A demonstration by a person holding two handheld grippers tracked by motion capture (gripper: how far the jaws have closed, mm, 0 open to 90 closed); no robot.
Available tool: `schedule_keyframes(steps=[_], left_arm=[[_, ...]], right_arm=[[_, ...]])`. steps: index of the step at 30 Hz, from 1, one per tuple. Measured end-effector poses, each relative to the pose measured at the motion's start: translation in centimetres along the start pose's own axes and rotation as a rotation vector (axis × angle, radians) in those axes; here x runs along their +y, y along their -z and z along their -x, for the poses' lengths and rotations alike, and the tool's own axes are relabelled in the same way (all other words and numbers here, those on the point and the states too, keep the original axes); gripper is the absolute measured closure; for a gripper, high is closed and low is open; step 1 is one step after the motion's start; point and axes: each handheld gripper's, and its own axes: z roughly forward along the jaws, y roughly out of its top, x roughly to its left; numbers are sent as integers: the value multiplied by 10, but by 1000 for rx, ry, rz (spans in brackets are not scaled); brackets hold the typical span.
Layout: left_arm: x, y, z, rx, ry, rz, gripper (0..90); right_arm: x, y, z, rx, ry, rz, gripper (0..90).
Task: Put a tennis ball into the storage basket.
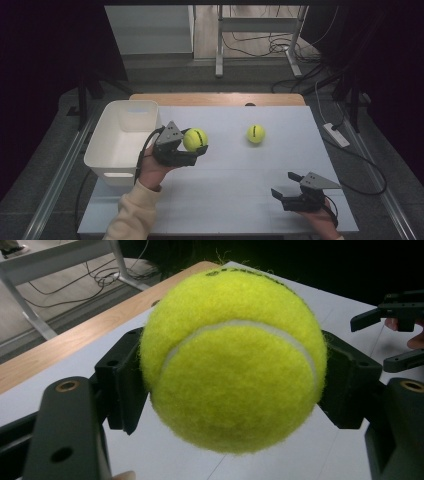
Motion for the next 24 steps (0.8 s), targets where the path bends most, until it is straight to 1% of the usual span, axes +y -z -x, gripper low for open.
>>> schedule_keyframes(steps=[7, 14, 24], left_arm=[[1, 8, -4, 14, 4, 21, 263], [1, 17, -10, 33, 19, 40, 263], [2, 26, -15, 52, 28, 61, 263]], right_arm=[[0, 0, 0, -1, 0, -1, 105], [0, 0, 0, -3, 0, -4, 106], [0, 0, 0, -3, -1, -4, 106]])
